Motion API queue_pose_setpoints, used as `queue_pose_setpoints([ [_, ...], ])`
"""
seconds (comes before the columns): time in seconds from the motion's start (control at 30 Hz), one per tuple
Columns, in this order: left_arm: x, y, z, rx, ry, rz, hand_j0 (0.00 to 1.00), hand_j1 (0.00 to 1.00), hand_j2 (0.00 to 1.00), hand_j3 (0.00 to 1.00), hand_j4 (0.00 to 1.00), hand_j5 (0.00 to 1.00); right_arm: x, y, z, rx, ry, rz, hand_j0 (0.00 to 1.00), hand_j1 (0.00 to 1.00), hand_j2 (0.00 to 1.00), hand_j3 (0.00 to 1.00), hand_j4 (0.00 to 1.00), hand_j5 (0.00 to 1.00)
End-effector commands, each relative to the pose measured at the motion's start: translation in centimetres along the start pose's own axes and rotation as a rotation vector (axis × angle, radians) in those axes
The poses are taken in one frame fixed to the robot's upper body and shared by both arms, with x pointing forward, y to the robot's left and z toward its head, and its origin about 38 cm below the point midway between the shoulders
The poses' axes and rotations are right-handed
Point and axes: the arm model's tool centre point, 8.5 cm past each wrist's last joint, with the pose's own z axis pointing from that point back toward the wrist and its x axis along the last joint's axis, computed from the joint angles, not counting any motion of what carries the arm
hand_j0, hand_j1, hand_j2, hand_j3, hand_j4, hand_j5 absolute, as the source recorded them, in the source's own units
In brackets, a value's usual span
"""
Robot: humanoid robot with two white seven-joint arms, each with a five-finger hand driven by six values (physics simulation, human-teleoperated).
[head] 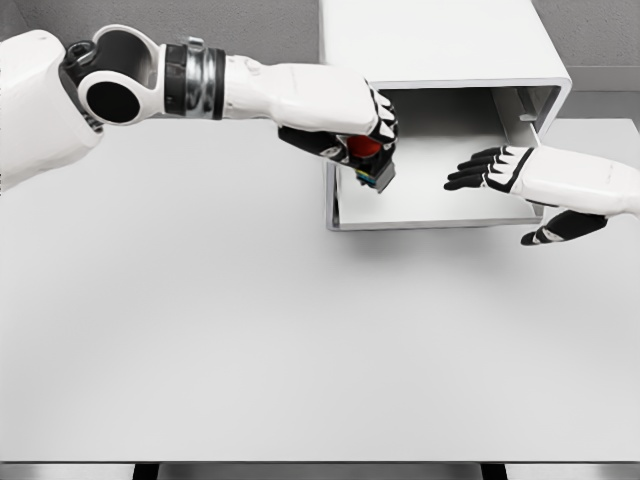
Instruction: Slide open multi-storey tabletop storage cabinets and put open load switch and slide close multi-storey tabletop storage cabinets
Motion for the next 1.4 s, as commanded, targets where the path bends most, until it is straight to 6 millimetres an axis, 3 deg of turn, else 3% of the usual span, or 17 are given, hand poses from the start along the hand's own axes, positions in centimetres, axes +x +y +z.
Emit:
queue_pose_setpoints([
  [0.0,-0.1,-0.6,-0.9,-0.021,-0.004,0.003,0.38,0.38,0.38,0.38,0.38,0.38,0.0,-0.1,0.1,-0.005,0.001,-0.005,1.00,1.00,1.00,1.00,1.00,1.00],
  [0.57,-0.9,-0.5,-3.0,-0.065,0.015,-0.044,0.38,0.38,0.38,0.38,0.38,0.38,0.0,0.0,-0.1,-0.005,-0.004,-0.008,1.00,1.00,1.00,1.00,1.00,1.00],
  [0.83,-0.3,-0.4,-4.0,-0.068,-0.010,-0.052,0.38,0.38,0.38,0.38,0.38,0.38,0.1,0.1,-0.5,-0.006,-0.012,-0.011,1.00,1.00,1.00,1.00,1.00,1.00],
  [1.37,-0.1,-0.2,-4.2,-0.087,-0.010,-0.084,0.38,0.38,0.38,0.38,0.38,0.38,0.1,0.3,-0.5,-0.002,-0.013,-0.013,1.00,1.00,1.00,1.00,1.00,1.00],
])
